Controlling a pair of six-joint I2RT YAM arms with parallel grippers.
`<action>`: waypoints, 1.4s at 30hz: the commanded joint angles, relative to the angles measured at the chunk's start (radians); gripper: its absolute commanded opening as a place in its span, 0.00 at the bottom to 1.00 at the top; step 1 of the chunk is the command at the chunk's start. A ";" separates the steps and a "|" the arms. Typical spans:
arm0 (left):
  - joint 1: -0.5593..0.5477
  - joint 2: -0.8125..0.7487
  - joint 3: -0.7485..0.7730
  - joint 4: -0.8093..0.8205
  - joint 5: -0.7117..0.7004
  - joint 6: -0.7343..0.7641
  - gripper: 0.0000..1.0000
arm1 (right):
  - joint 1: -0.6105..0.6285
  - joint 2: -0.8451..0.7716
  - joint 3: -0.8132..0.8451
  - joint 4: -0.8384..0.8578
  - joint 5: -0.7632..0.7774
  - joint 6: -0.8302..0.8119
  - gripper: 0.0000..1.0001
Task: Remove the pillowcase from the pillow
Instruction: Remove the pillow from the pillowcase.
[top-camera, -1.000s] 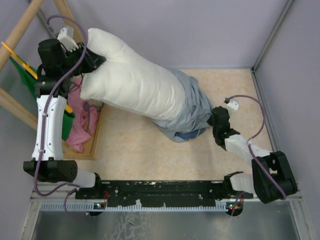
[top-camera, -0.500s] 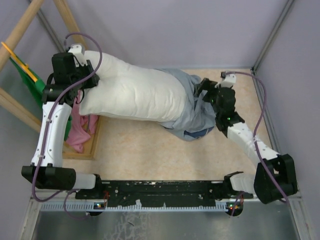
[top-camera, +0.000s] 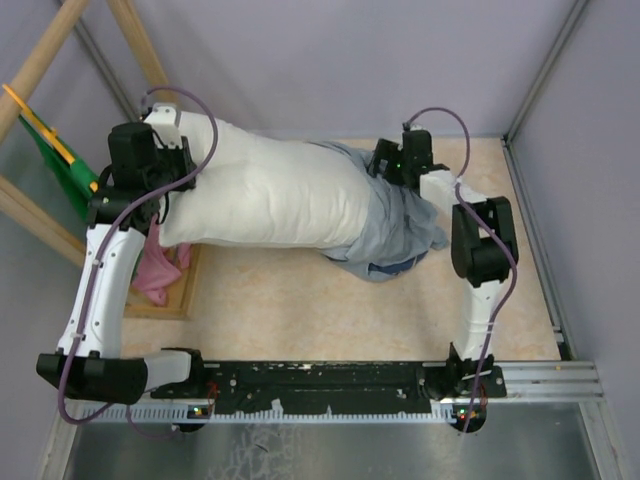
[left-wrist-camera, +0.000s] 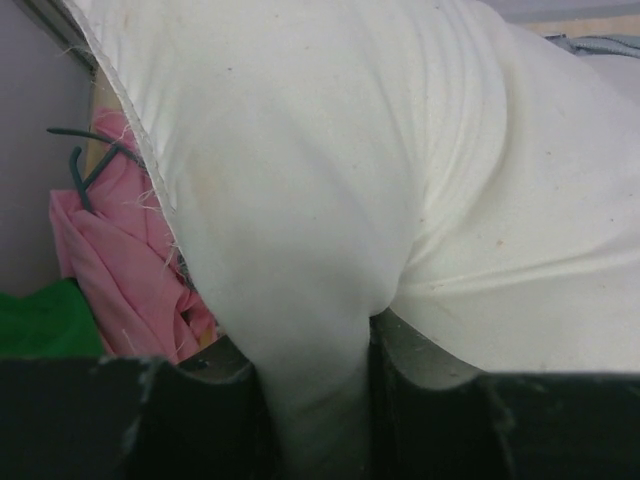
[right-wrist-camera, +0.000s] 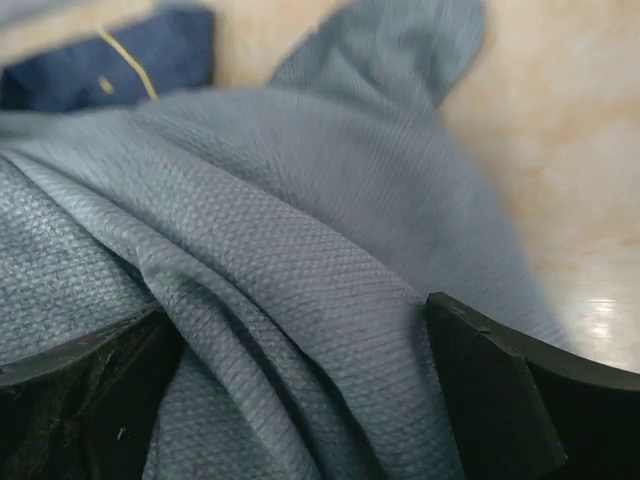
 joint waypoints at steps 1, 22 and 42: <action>-0.006 -0.030 -0.003 0.070 -0.077 0.077 0.00 | -0.017 0.085 0.020 -0.041 -0.168 -0.014 0.99; -0.010 -0.065 0.193 0.240 -0.256 -0.077 0.00 | -0.483 -0.401 -0.539 0.287 0.119 0.434 0.00; -0.009 -0.167 0.314 0.336 -0.396 -0.225 0.00 | -0.609 -0.293 -0.641 0.095 0.464 0.572 0.00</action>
